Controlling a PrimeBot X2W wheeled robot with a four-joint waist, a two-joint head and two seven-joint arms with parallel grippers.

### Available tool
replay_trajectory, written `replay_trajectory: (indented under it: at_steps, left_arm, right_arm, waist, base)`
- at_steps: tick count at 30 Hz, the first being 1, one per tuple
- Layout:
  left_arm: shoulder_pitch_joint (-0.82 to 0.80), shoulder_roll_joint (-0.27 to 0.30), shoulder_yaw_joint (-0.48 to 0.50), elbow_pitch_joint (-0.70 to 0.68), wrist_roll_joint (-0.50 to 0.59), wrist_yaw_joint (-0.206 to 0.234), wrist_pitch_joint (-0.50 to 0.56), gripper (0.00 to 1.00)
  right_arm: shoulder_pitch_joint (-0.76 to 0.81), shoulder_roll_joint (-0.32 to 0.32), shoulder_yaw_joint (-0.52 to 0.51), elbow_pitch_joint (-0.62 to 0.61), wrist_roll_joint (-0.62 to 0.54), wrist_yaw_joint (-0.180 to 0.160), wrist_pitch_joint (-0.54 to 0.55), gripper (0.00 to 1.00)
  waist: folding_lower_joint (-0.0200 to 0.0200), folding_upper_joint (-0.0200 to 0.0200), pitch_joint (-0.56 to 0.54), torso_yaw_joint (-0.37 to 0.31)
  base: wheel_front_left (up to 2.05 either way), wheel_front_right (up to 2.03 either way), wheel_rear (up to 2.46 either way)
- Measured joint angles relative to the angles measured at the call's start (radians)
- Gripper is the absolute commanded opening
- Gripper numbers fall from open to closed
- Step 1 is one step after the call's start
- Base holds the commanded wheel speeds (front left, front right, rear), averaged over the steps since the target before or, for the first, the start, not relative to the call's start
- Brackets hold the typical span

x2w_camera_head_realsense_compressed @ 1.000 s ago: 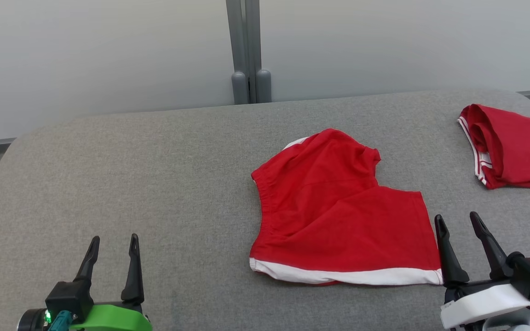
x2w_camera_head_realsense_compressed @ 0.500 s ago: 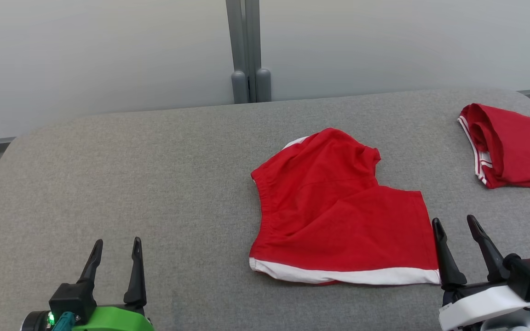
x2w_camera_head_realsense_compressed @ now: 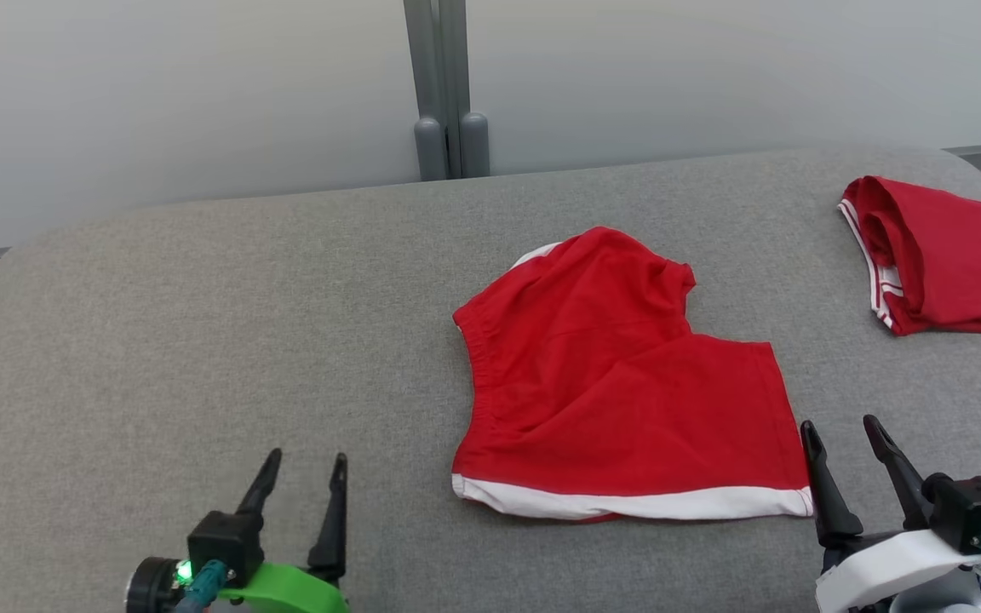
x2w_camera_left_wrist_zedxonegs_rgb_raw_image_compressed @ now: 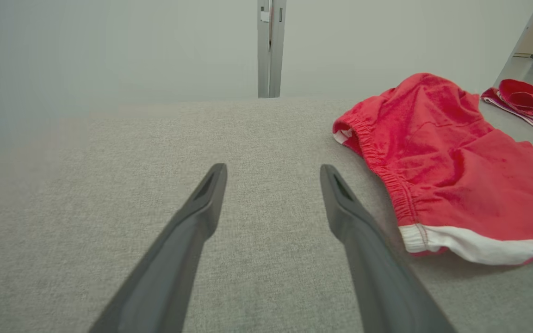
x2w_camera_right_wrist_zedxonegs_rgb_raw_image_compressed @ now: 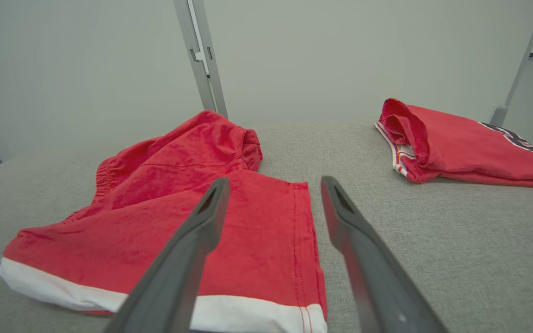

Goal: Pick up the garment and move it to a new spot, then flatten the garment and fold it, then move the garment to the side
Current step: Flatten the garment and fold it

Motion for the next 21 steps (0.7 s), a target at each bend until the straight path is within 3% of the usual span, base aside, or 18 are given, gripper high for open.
replay_trajectory:
  at_steps: [10, 21]
  left_arm:
    - [-0.127, -0.002, -0.222, 0.151, -0.054, -0.001, 0.000, 1.00]
    - [-0.213, -0.002, -0.364, 0.288, -0.114, -0.001, 0.000, 1.00]
  right_arm:
    - [-0.098, -0.031, 0.058, 0.174, -0.001, 0.000, 0.000, 1.00]
    - [-0.165, -0.029, 0.092, 0.323, 0.024, 0.000, 0.000, 1.00]
  waist:
    - [0.0000, 0.0000, 0.074, -0.033]
    - [0.0000, 0.0000, 0.142, -0.064]
  base:
    - [0.00, 0.00, 0.00]
    - [0.00, 0.00, 0.00]
